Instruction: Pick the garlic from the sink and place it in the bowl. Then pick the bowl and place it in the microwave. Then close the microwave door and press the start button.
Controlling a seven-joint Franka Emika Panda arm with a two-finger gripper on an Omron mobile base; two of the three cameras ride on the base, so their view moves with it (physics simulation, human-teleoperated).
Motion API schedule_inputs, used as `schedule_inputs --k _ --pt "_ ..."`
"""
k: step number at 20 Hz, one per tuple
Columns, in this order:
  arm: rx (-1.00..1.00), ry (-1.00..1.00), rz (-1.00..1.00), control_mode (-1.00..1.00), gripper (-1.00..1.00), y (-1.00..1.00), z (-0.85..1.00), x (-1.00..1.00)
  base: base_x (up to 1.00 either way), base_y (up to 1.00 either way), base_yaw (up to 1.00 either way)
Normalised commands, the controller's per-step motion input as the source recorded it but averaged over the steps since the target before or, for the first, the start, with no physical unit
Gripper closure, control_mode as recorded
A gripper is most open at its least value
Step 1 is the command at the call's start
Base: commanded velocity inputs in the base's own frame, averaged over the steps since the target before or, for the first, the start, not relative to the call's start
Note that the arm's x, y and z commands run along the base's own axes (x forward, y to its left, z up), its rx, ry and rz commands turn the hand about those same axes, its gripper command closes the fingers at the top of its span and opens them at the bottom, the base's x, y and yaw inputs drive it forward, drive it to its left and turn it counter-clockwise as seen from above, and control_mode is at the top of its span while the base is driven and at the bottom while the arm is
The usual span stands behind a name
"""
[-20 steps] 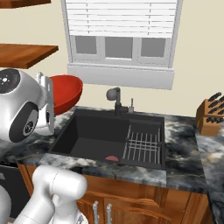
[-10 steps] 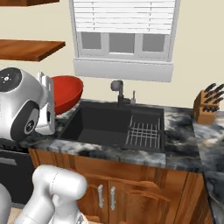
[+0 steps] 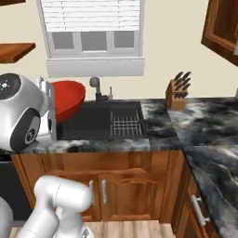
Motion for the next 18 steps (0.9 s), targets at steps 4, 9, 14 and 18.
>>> schedule_inputs --k 4,9,14,18 --pt "0.00 0.00 0.00 1.00 1.00 0.00 0.00 0.00 -0.42 0.19 -0.77" --pt "0.00 0.00 0.00 1.00 1.00 0.00 0.00 0.00 -0.54 0.13 -0.85" --pt "0.00 0.00 0.00 1.00 1.00 0.00 0.00 0.00 -0.48 0.14 -0.89" --pt "0.00 0.00 0.00 1.00 1.00 0.00 0.00 0.00 -0.37 0.14 -0.91"
